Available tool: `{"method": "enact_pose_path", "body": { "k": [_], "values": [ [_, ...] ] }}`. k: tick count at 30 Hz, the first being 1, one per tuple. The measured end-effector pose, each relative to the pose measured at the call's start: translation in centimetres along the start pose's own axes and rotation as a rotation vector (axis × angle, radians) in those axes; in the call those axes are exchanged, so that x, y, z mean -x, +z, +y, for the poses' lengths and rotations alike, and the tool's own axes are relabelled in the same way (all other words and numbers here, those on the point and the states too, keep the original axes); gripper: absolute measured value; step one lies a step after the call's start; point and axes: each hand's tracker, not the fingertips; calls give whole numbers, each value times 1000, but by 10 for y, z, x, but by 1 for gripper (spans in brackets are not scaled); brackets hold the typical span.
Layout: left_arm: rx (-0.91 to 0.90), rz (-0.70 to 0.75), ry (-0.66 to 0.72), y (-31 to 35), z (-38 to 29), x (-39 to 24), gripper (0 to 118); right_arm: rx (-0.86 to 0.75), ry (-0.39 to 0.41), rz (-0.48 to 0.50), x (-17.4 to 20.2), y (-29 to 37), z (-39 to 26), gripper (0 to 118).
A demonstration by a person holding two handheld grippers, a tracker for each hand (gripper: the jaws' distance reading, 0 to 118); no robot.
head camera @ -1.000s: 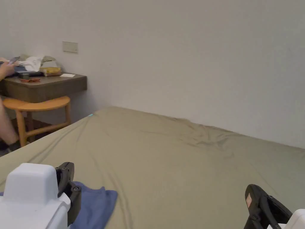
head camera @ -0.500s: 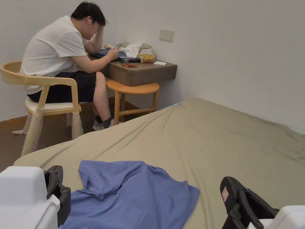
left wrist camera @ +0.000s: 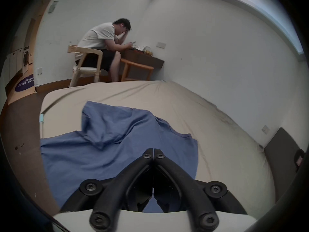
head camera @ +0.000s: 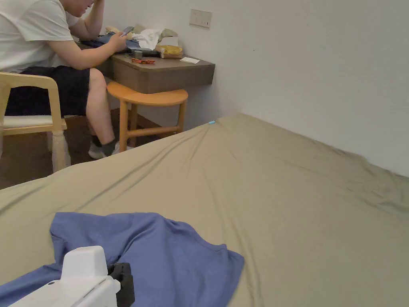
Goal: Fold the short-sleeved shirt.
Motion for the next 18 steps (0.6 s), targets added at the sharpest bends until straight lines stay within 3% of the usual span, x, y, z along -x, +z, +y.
{"method": "enact_pose_path", "body": {
  "k": [9,10,12,13,18],
  "values": [
    [153,48,-137,-89,-19,-20,1,119,1,-23,-14,-18,-27,1],
    [170,51,-122,-96,-19,-20,18,125,13,-36,-13,-20,-28,1],
    [231,78,-66,-106,-20,-21,82,126,34,-42,-11,-21,-30,1],
    [240,92,-35,-111,-21,-20,107,127,38,-38,-11,-22,-30,1],
    [232,89,67,-125,-17,-10,100,133,41,-14,-11,-24,-29,1]
  ]
}}
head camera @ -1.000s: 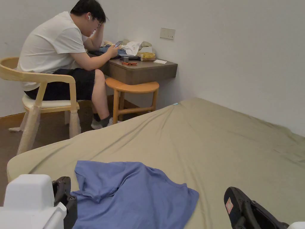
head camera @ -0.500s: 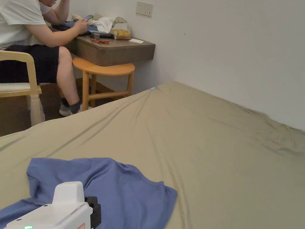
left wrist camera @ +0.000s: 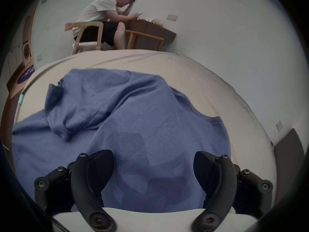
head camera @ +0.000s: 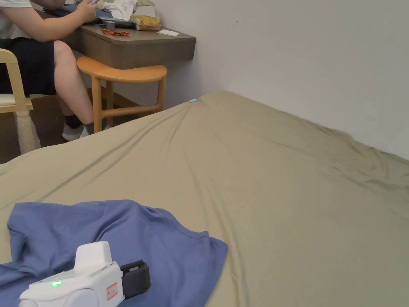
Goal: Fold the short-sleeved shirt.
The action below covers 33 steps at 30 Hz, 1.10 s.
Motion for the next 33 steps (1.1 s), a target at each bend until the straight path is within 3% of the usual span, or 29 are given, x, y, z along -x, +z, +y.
{"method": "enact_pose_path", "body": {
  "k": [3,5,7,9,11,13,16,18,21,23,26,33],
  "values": [
    [52,14,-17,-18,-7,0,104,12,20,4,2,-1,-2,1],
    [7,16,-89,-21,-19,-8,118,28,33,3,3,-1,-4,1],
    [23,41,-168,-33,-32,-17,118,46,35,1,3,-2,-7,1],
    [33,167,-261,-44,-45,-36,118,61,27,-8,1,-2,-10,1],
    [72,183,-265,-46,-41,-45,115,72,20,-15,0,-1,-14,1],
    [82,194,-190,-46,-29,-44,100,80,20,-21,-2,1,-16,1],
    [72,171,-194,-33,-24,-51,54,95,21,-32,-7,5,-19,1],
    [78,161,-191,-28,-23,-54,43,103,16,-39,-10,7,-21,1],
    [70,128,-159,-21,-20,-46,40,107,-7,-55,-16,12,-25,1],
    [50,74,-68,-7,-12,-39,19,109,-20,-59,-20,15,-26,1],
    [24,-4,16,16,-5,-31,14,113,-35,-74,-26,20,-28,1],
    [-4,-200,62,67,-3,-60,14,77,-106,-129,-42,48,-30,1]
  ]
}}
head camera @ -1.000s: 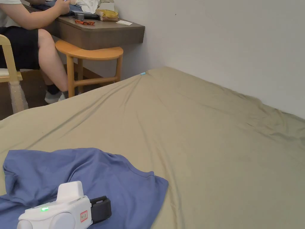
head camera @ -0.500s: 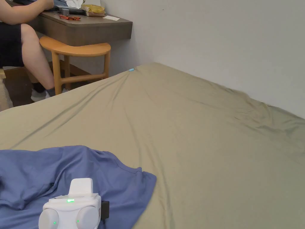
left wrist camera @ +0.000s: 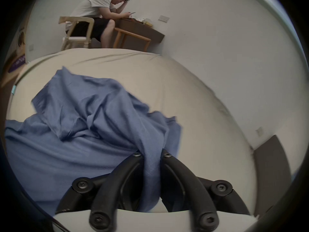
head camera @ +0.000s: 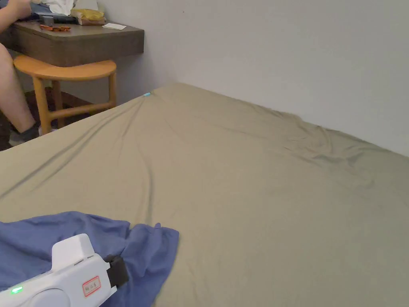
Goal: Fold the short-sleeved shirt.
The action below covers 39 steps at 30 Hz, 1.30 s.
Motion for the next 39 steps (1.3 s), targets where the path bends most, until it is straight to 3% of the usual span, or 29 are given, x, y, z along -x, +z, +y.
{"method": "enact_pose_path", "body": {
  "k": [9,14,20,24,27,31,32,33,34,35,36,39],
  "values": [
    [86,-300,-127,21,-64,-122,14,-99,-96,-180,-46,84,-4,1],
    [252,-645,-281,67,-146,-208,13,-157,-141,-354,-81,150,-14,1],
    [504,-878,-490,127,-261,-276,13,-199,-230,-528,-114,219,-35,1],
    [638,-912,-646,153,-333,-281,13,-203,-277,-577,-126,244,-49,1],
    [719,-808,-800,145,-384,-275,13,-178,-283,-605,-130,249,-58,1],
    [780,-709,-749,117,-400,-268,14,-150,-281,-586,-129,247,-64,1],
    [820,-705,-684,111,-392,-265,21,-146,-282,-571,-129,245,-65,1],
    [849,-700,-635,104,-384,-265,40,-142,-281,-560,-128,242,-65,1],
    [881,-693,-578,98,-374,-263,79,-140,-277,-551,-127,239,-65,1],
    [881,-700,-530,98,-364,-255,100,-139,-271,-544,-125,236,-64,1],
    [862,-730,-498,103,-351,-247,110,-141,-261,-535,-123,233,-62,1],
    [743,-805,-375,120,-295,-218,108,-161,-236,-487,-117,226,-57,1]
  ]
}}
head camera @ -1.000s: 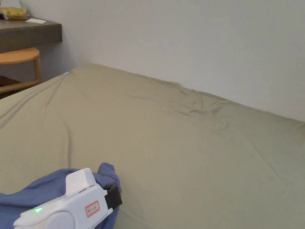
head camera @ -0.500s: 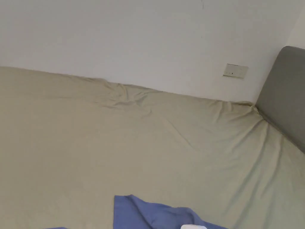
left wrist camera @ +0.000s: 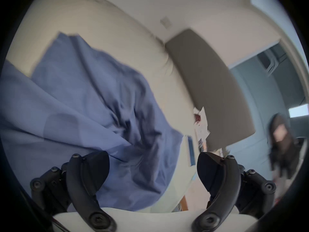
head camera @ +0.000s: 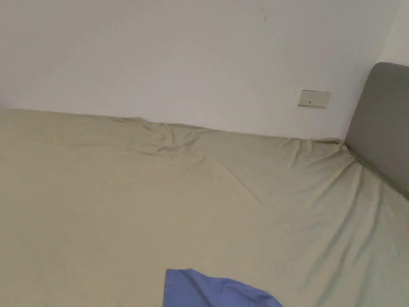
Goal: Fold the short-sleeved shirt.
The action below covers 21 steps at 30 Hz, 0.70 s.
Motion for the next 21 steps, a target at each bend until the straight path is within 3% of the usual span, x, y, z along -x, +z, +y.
{"method": "enact_pose_path", "body": {
  "k": [3,9,11,13,15,16,21],
  "values": [
    [-260,20,-32,80,4,3,107,-25,6,52,13,-3,4,1],
    [-516,394,-171,175,5,13,96,-37,35,150,39,-11,6,1],
    [-610,569,-196,190,-2,22,64,-32,41,173,47,-14,5,1],
    [-660,718,-184,194,-5,35,13,-25,43,188,52,-18,4,1],
    [-644,842,-164,194,-8,51,1,-12,49,198,57,-21,3,1],
    [-624,867,-152,195,-10,59,0,-6,57,198,59,-22,2,1],
    [-618,824,-51,195,-15,92,0,14,77,193,60,-25,0,1]
  ]
}}
